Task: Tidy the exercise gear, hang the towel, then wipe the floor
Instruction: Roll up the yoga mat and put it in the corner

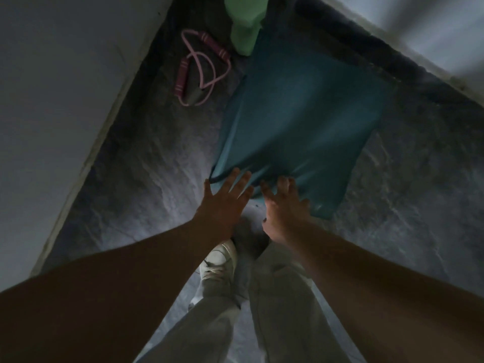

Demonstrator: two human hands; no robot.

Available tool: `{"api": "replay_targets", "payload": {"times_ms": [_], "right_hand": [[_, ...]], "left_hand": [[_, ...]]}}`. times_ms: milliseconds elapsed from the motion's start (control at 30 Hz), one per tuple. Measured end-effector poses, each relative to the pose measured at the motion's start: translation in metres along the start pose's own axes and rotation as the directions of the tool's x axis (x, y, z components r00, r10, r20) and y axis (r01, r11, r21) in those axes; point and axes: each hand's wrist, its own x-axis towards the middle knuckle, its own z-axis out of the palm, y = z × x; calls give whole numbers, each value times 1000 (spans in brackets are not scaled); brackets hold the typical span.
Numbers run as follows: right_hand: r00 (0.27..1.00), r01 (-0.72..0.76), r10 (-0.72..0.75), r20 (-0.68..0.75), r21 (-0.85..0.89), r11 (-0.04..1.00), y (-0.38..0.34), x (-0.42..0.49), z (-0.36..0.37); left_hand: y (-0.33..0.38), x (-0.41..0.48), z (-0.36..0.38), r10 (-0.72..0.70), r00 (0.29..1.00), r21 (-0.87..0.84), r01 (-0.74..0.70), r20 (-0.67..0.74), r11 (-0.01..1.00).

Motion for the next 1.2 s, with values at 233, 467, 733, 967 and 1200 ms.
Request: {"api": "replay_targets", "payload": {"times_ms": [233,467,733,967,1200], "right_hand": [[991,-25,3,-131,-168,986,15,16,12],[991,-72,52,-123,-163,984,13,42,7],[942,-97,62,-331,-92,991,7,64,40],[926,-118,90,-365,-55,991,20,75,12],[960,-117,105,-261,-31,993,23,88,-28]], "left_hand": [[-8,11,16,4,997,31,-2,-73,1000],[-22,23,8,52,996,112,-44,-69,993],[-40,32,26,138,972,232,-93,-189,968],[-53,64,-7,165,926,292,-64,-339,954],[-45,72,-48,72,961,332,22,-267,943]]}}
